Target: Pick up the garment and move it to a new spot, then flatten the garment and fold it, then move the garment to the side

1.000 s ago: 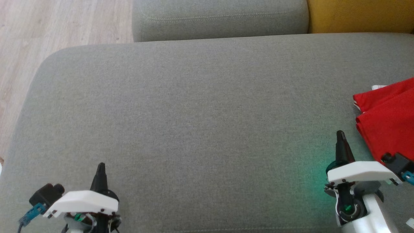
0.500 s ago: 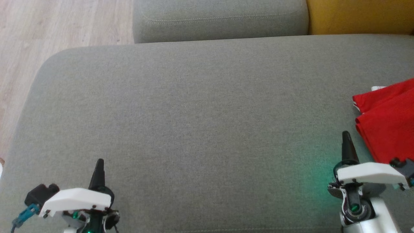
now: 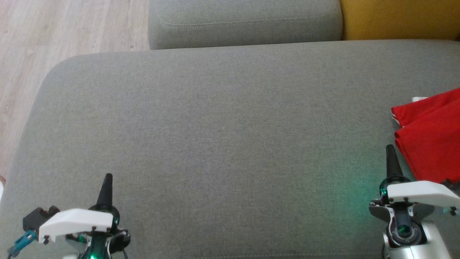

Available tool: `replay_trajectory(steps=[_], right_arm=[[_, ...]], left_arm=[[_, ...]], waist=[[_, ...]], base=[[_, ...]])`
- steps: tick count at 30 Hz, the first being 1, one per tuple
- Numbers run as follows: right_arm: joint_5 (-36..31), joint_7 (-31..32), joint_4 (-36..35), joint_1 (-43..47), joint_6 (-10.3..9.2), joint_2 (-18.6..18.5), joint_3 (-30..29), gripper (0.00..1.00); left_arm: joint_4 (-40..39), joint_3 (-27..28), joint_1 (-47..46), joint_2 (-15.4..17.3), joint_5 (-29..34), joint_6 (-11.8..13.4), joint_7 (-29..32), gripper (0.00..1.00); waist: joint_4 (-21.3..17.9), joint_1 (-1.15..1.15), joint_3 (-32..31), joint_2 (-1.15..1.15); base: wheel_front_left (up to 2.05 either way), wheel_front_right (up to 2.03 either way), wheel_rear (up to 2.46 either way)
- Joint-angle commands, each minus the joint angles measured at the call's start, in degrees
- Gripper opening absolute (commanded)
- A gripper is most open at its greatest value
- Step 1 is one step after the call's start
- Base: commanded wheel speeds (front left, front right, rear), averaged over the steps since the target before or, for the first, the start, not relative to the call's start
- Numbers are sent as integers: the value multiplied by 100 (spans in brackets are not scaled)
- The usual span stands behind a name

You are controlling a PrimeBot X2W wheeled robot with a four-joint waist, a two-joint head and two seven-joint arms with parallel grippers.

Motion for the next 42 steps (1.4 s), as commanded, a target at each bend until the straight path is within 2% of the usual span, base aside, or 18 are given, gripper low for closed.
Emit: replay_trajectory(steps=[1,38,42], right_arm=[[249,69,-282,-94,27,-28,44,0],[2749,692,-1037,248,39,-34,-244,0],[2760,695,-1040,249,39,-34,-245,0]], left_arm=[[-230,190,-346,54,-219,-85,61,0],[-446,576,-467,68,-2562,-485,670,0],[-447,577,-467,69,-2572,-487,673,0]], waist=[[1,0,-6,0],[15,0,-98,0],[15,0,-98,0]], base=[[0,0,0],[0,0,0],[0,0,0]])
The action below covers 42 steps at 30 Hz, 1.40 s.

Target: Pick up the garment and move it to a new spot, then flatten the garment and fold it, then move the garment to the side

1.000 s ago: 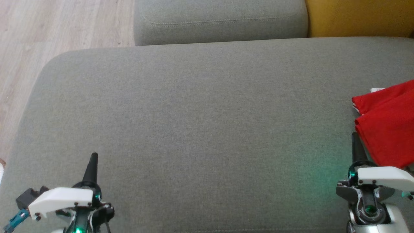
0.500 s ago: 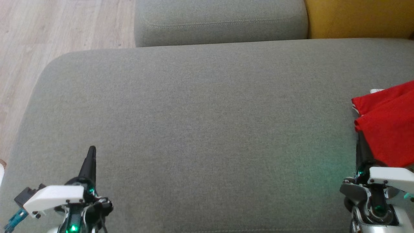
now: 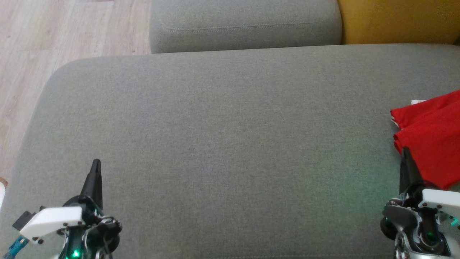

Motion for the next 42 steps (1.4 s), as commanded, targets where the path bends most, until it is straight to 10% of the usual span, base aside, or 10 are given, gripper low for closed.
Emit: replay_trajectory(steps=[1,42], right_arm=[[40,34,-244,-151,39,-34,117,0],[40,34,-244,-151,39,-34,118,0]], left_arm=[[-221,207,-346,67,-23,-41,45,0],[-222,206,-346,67,-24,-41,45,0]], waist=[[0,0,0,0],[0,0,0,0]], base=[[0,0,0],[0,0,0]])
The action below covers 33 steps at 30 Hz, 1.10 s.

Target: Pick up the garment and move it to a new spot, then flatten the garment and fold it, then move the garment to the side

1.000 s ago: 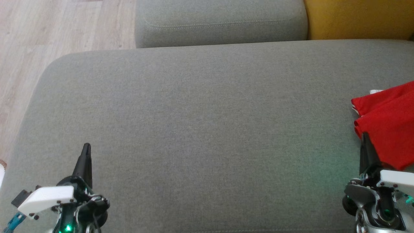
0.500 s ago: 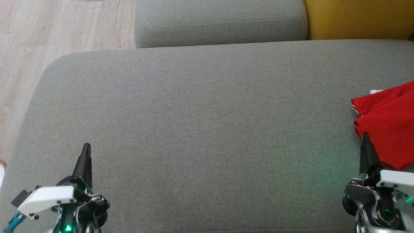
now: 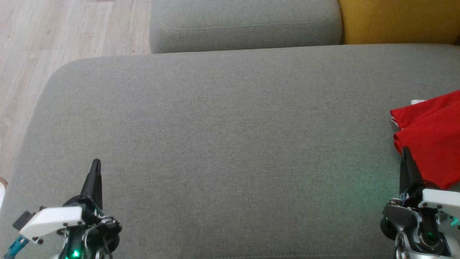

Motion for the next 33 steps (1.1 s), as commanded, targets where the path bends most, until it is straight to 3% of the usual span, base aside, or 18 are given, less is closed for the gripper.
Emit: replay_trajectory(steps=[1,33], right_arm=[[40,34,-239,-151,39,-34,118,0],[41,34,-239,-151,39,-34,118,0]], left_arm=[[-221,205,-345,67,-23,-41,45,0],[-221,205,-345,67,-23,-41,45,0]], waist=[[0,0,0,0],[0,0,0,0]], base=[[0,0,0],[0,0,0]])
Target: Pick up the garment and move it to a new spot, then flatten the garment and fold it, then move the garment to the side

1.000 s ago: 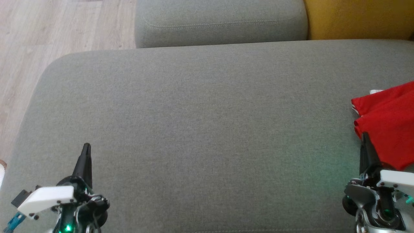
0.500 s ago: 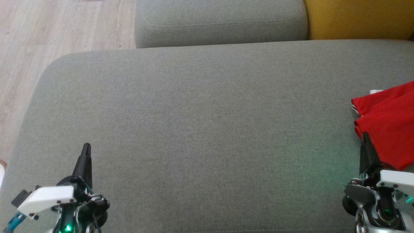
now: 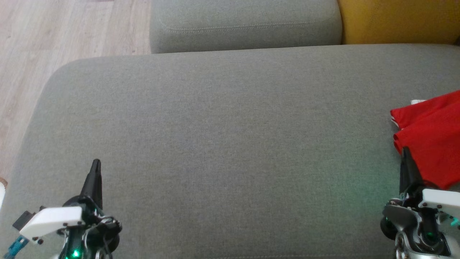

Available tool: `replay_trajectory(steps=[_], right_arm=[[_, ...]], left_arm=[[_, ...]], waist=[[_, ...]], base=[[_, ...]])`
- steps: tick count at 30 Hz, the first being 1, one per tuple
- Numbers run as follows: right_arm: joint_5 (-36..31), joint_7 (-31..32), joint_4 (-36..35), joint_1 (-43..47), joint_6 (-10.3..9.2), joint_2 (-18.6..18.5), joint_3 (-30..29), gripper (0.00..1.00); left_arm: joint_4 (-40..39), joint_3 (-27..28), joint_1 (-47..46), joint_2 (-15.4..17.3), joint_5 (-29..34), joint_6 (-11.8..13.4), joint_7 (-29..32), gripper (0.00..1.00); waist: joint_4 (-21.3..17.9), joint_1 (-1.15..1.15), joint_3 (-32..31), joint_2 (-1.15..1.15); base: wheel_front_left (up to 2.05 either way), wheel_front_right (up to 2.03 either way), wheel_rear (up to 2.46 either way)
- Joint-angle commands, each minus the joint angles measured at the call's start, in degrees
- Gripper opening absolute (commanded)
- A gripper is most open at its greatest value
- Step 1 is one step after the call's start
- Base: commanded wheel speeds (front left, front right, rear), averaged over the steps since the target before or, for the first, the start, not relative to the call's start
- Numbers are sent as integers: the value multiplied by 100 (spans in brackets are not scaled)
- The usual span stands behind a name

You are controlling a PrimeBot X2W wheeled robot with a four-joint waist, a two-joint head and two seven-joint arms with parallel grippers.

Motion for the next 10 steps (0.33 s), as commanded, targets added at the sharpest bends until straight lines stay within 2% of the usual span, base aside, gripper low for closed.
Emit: replay_trajectory(steps=[1,10], right_arm=[[41,34,-238,-151,39,-34,118,0],[41,33,-238,-151,39,-34,118,0]], left_arm=[[-221,205,-344,67,-23,-41,45,0],[-222,205,-344,67,-23,-41,44,0]], waist=[[0,0,0,0],[0,0,0,0]], base=[[0,0,0],[0,0,0]])
